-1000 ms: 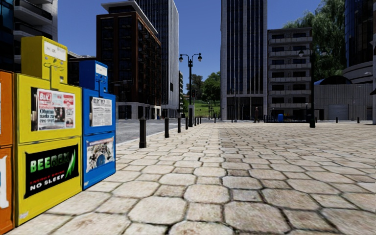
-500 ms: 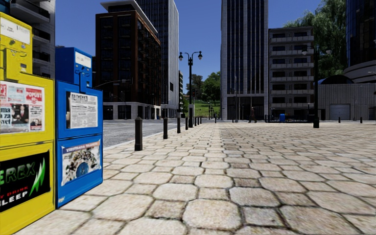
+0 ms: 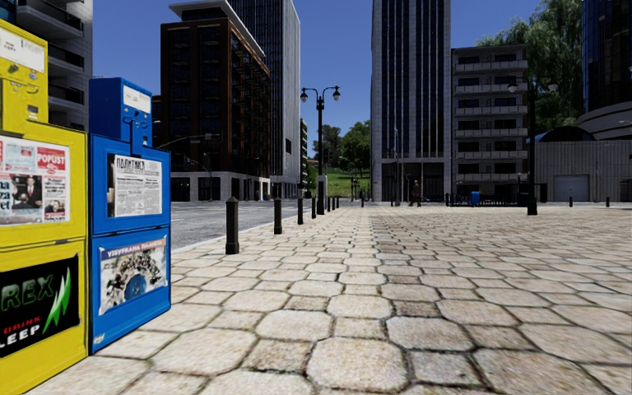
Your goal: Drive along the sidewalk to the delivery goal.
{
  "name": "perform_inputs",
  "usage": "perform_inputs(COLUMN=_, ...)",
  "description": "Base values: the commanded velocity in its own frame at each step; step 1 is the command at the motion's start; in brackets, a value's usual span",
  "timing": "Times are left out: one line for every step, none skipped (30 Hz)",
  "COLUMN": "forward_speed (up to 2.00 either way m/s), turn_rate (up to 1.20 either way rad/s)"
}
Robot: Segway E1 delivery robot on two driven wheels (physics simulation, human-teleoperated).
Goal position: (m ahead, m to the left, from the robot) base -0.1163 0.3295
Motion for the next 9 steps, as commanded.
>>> perform_inputs(forward_speed=0.0, turn_rate=0.0)
perform_inputs(forward_speed=0.0, turn_rate=0.0)
perform_inputs(forward_speed=0.0, turn_rate=0.0)
perform_inputs(forward_speed=0.0, turn_rate=0.0)
perform_inputs(forward_speed=0.0, turn_rate=0.0)
perform_inputs(forward_speed=0.0, turn_rate=0.0)
perform_inputs(forward_speed=0.0, turn_rate=0.0)
perform_inputs(forward_speed=0.0, turn_rate=0.0)
perform_inputs(forward_speed=0.0, turn_rate=0.0)
